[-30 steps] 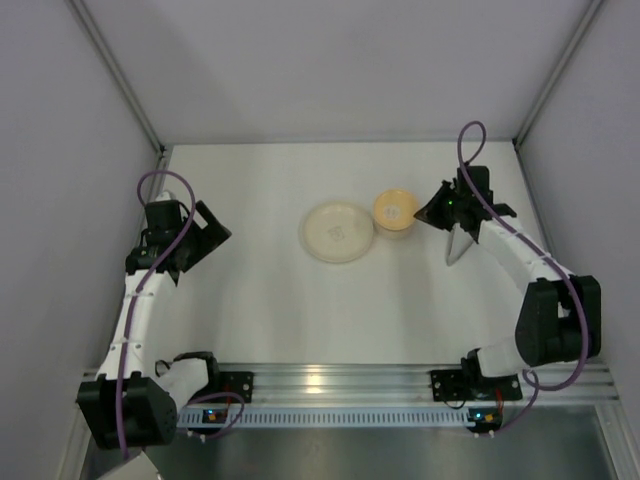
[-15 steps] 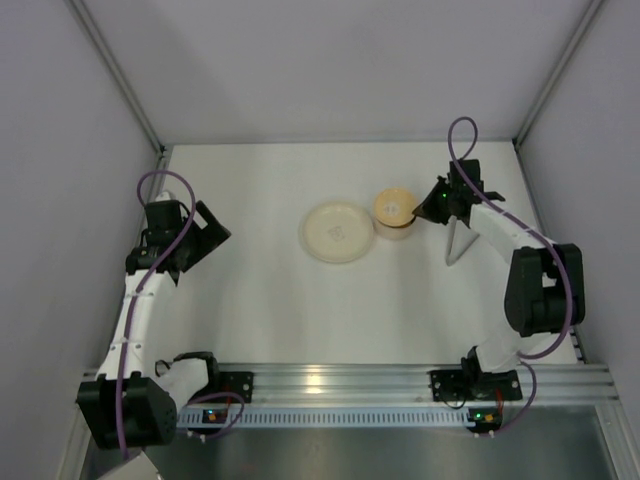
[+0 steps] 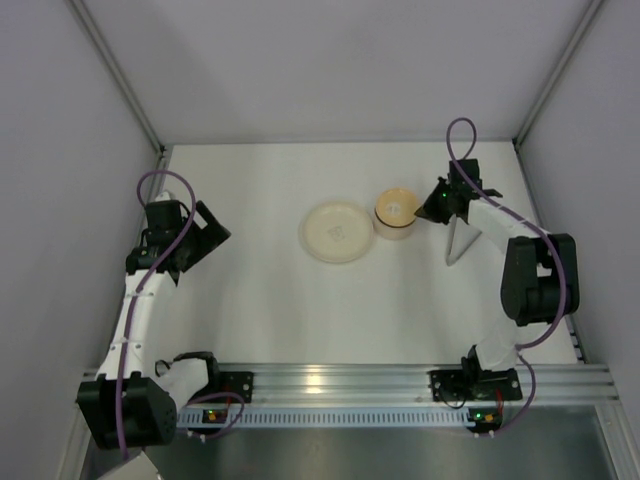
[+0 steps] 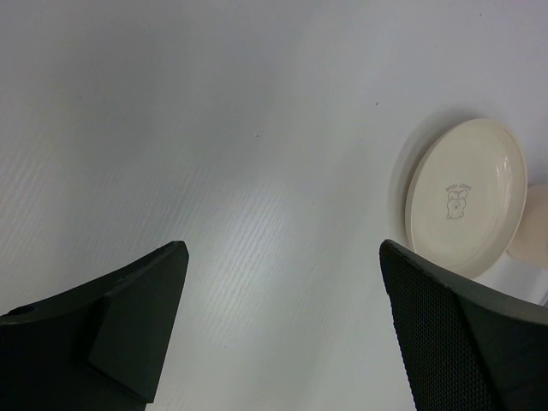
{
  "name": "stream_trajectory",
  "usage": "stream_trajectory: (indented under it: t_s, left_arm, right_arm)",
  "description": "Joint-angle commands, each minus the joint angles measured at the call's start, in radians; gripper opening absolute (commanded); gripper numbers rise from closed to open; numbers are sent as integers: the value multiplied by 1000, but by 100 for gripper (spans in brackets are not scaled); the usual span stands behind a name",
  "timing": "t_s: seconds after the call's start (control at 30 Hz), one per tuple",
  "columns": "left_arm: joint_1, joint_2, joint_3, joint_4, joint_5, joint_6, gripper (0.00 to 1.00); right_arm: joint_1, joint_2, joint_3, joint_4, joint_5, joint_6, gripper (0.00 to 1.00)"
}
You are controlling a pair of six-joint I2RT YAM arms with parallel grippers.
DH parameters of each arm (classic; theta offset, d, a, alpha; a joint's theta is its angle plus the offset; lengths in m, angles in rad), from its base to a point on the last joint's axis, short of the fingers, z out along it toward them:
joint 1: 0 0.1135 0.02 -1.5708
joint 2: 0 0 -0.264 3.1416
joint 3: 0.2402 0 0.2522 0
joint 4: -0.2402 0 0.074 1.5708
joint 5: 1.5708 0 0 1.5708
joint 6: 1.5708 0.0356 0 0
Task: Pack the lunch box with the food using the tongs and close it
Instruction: Close the box lid on the packing box.
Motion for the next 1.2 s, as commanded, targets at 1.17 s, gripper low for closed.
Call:
stream_trajectory:
  t_s: [1.17]
  left_arm:
    - [-3, -10, 0, 44, 5, 12, 98]
  right_arm:
    - [-12, -36, 47, -8, -100, -38, 0]
